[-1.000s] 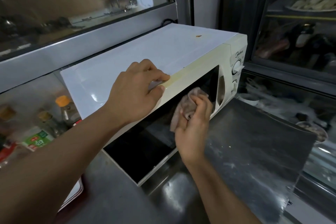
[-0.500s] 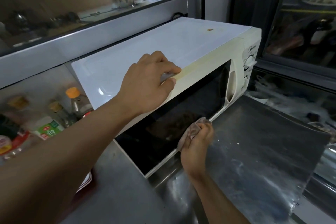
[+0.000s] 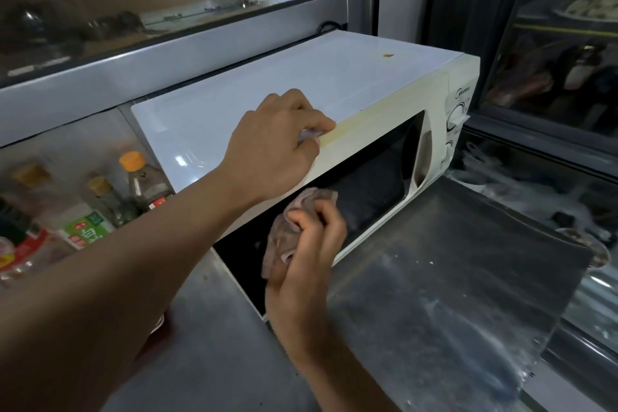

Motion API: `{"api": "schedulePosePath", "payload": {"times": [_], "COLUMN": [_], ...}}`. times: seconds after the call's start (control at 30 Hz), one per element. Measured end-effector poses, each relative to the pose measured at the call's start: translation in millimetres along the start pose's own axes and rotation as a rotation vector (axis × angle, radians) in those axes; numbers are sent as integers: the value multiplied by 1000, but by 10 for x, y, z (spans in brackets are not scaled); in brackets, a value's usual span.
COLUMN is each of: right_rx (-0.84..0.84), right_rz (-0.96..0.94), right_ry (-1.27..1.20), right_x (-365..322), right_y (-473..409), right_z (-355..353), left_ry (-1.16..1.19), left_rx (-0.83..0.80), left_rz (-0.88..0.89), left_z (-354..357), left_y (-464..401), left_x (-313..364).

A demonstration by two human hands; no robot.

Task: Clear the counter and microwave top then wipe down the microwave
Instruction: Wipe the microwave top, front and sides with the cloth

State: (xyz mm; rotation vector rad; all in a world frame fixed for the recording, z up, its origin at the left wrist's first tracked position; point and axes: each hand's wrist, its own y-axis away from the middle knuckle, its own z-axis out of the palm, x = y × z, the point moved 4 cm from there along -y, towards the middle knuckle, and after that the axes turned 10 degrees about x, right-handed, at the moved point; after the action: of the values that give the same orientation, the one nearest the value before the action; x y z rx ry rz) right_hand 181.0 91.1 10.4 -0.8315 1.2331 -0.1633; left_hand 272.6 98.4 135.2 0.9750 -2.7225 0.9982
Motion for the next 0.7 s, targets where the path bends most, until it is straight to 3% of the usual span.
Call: {"api": "schedulePosePath", "payload": {"times": [0.13, 0.3, 0.4, 0.5, 0.6, 0.7], "right_rx": [-62, 104, 104, 114, -60, -202], "right_rz": [-90, 256, 289, 302, 345, 194], "right_ry": [-45, 85, 145, 165, 146, 124], "right_x": [97, 874, 1077, 928, 809, 849], "right_y": [-32, -721, -896, -525, 54, 198], "right_z": [-6, -257, -327, -266, -213, -242], "left_ry": [-23, -16, 9, 14, 17, 5], "left_rx": [-9, -10, -3, 9, 15, 21], "left_rz": [15, 10, -2, 5, 11, 32], "left_z": [5, 11, 6, 2, -11, -10], "left_y": [26, 18, 10, 12, 14, 21], "left_x": [-8, -16, -11, -2, 4, 11]}}
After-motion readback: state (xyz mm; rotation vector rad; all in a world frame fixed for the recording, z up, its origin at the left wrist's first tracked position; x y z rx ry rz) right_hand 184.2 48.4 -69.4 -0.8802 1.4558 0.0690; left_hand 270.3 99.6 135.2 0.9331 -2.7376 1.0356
